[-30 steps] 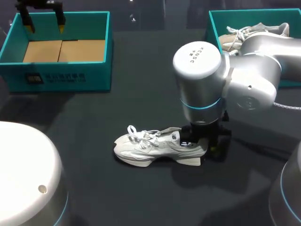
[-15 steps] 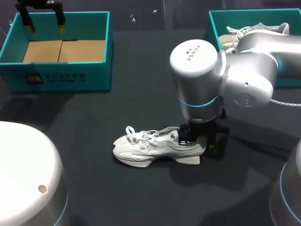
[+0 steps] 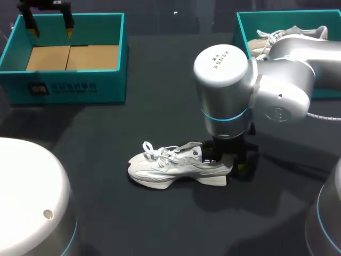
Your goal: Take the shoe out of the shoebox, open the shoe tongue, remove and reinsert the insole, then place the shoe into the shoebox
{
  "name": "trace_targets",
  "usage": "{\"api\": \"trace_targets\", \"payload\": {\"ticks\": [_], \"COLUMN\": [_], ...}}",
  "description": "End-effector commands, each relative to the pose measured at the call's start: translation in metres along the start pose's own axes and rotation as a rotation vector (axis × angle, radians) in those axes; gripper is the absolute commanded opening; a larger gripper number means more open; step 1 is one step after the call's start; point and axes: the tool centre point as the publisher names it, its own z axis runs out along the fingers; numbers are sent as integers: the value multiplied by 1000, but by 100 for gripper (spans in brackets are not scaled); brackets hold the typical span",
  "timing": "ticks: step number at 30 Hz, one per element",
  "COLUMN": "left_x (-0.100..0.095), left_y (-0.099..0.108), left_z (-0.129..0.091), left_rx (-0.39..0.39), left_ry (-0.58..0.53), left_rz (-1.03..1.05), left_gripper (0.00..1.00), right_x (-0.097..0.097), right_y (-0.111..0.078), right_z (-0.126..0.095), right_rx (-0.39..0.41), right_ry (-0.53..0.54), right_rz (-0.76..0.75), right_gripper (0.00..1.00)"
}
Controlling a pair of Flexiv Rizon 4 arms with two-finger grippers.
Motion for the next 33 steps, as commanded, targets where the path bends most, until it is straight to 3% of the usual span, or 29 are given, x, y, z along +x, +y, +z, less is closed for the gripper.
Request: {"api": "trace_targets", "payload": {"ticks": [1,4,6,12,21,25,29,31,33], "left_x": [0,0,0,0,0,0,0,0,0], "left_y": [0,0,0,0,0,0,0,0,0], "left_z": [0,0,0,0,0,0,0,0,0], "left_rx": [-1,-1,-1,-1,-1,-1,-1,-1,-1], "left_ry": [0,0,0,0,0,0,0,0,0], "left_rz": [0,0,0,0,0,0,0,0,0], "left_gripper": [100,100,100,100,100,100,100,100,100], "right_x": [-3,-5,-6,-8,-16,-22,-29,-32,-32], "right_y": [-1,-1,0,4,7,8,10,10,10], "right_z": [-13,-21,-28,-51,-85,-94,-99,-104,-104], "right_rx": [-11,-19,-20,-45,-166,-184,-248,-258,-258], "right_ry": [7,37,51,79,161,230,404,395,395], "right_rz": [-15,-35,-54,-122,-300,-386,-562,-654,-654], "right_gripper": [53,77,100,100,100,100,100,100,100]}}
